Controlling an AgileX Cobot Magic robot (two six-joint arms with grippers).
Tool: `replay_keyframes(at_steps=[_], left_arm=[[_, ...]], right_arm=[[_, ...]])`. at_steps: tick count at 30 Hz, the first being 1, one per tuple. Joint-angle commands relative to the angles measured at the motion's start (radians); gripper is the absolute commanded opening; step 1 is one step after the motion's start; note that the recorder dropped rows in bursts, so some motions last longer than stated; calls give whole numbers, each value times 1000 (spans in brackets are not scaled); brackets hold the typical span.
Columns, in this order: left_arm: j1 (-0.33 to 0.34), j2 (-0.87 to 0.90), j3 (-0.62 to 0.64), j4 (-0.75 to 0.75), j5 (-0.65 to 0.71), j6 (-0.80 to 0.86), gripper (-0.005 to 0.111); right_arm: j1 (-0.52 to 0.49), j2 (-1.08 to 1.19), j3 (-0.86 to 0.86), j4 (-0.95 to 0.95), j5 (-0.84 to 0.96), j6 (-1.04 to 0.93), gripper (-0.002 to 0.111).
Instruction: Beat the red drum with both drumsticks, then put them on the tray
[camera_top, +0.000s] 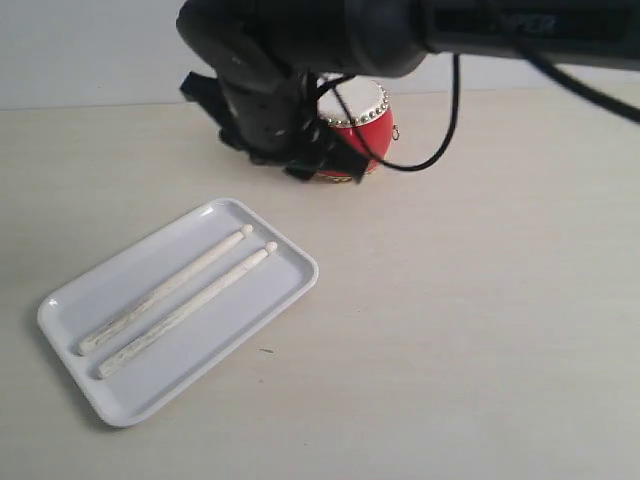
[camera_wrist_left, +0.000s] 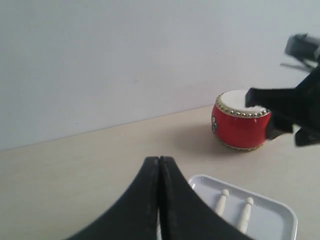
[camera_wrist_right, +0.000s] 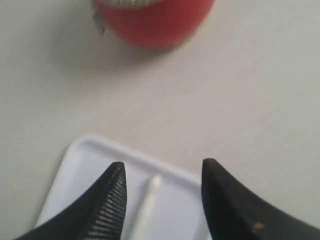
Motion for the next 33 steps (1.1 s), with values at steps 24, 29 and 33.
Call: replay_keyframes(at_steps=[24,29,33], left_arm=[[2,-4,2,1,2,-7,0],[2,-4,2,1,2,-7,0],[2,-4,2,1,2,-7,0]], right_arm=[[-216,-439,4,-264,-37,-451,0],[-299,-472,43,-171,-59,-635,0],[-404,-566,229,-69,-345,-714,0]])
